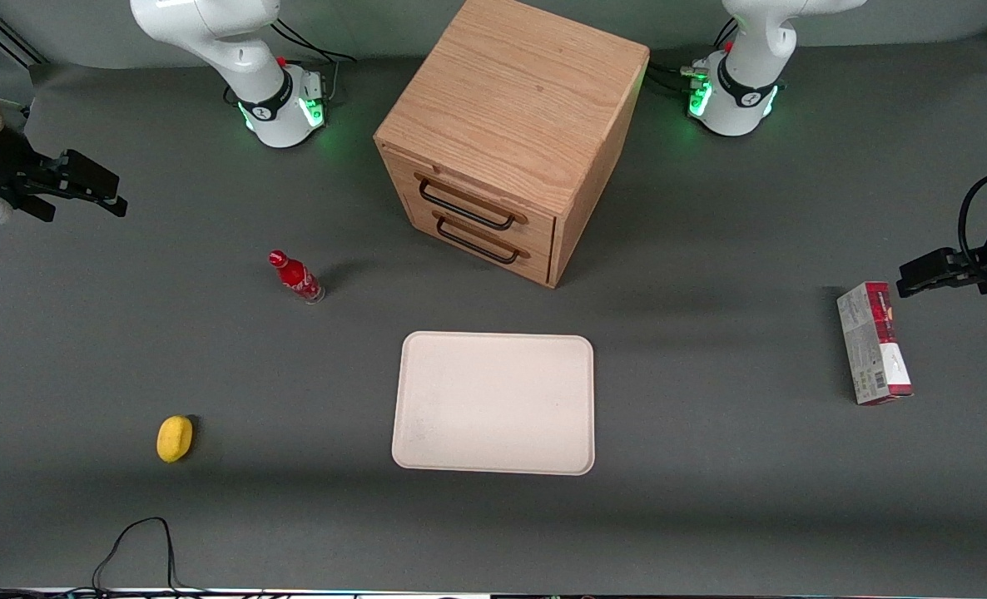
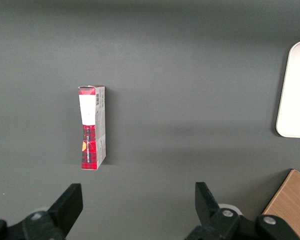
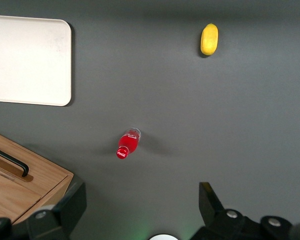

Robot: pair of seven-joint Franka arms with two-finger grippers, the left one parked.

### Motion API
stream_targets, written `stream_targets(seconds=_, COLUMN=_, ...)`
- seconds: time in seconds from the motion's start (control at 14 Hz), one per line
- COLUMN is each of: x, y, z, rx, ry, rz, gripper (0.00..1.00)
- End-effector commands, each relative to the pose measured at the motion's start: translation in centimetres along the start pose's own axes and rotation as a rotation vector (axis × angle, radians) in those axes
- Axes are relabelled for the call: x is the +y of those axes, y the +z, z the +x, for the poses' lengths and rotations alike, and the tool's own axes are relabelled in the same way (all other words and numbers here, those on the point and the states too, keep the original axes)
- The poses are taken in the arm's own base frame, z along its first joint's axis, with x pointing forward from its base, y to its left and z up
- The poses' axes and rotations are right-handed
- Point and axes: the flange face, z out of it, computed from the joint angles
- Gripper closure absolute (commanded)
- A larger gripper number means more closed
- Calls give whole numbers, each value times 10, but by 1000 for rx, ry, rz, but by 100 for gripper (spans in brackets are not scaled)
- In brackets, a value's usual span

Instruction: Open upper drawer

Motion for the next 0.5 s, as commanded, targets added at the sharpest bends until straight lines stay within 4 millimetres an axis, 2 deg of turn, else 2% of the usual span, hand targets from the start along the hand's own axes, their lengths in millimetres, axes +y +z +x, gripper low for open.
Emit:
stream_targets(seconds=0.0, x=-5, y=0, z=-4, rx=-23, ry=2, rz=13, gripper=0)
stream_targets(seconds=0.14, x=-8, y=6, z=1, rx=-32, ry=-1, rz=10, gripper=0)
stream_targets(seconds=0.29, x=-23, y=14, z=17, rx=-38, ry=-24, rz=8, gripper=0)
stream_targets(seconds=0.43, x=-90, y=33, z=32, rx=-60, ry=-140, rz=0, gripper=0)
